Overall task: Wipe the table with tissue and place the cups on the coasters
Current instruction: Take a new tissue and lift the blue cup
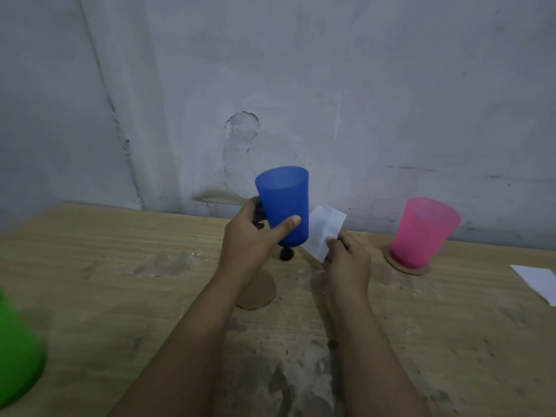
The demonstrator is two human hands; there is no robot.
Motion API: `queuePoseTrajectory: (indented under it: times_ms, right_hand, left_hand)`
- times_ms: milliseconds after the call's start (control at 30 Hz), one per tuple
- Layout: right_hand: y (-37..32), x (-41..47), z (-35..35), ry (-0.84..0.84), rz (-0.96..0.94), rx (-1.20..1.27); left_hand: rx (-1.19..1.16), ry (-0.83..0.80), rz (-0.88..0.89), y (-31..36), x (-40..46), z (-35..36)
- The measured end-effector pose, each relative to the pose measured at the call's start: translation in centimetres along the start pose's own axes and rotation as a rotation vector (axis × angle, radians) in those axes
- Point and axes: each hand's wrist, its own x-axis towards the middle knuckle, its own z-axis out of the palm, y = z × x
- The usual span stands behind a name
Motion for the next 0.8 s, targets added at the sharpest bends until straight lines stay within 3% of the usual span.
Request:
queuePoseTrajectory:
  times_ms: [233,533,800]
  right_hand:
    - [-0.4,-0.2,0.3,-0.187,0.279,0.517]
    - [-0.7,-0.6,0.2,-0.422,0.35,0.689]
    - [-0.6,0.0,-0.4,-0.376,0.414,0.653]
  left_hand:
    - [-0.1,-0.017,-0.002,1.7,-0.2,0.5]
    - [-0.167,0.0,0.018,2.3,-0.5,0.9]
    - [-0.103,0.019,0.024,1.7,-0.4,0.6]
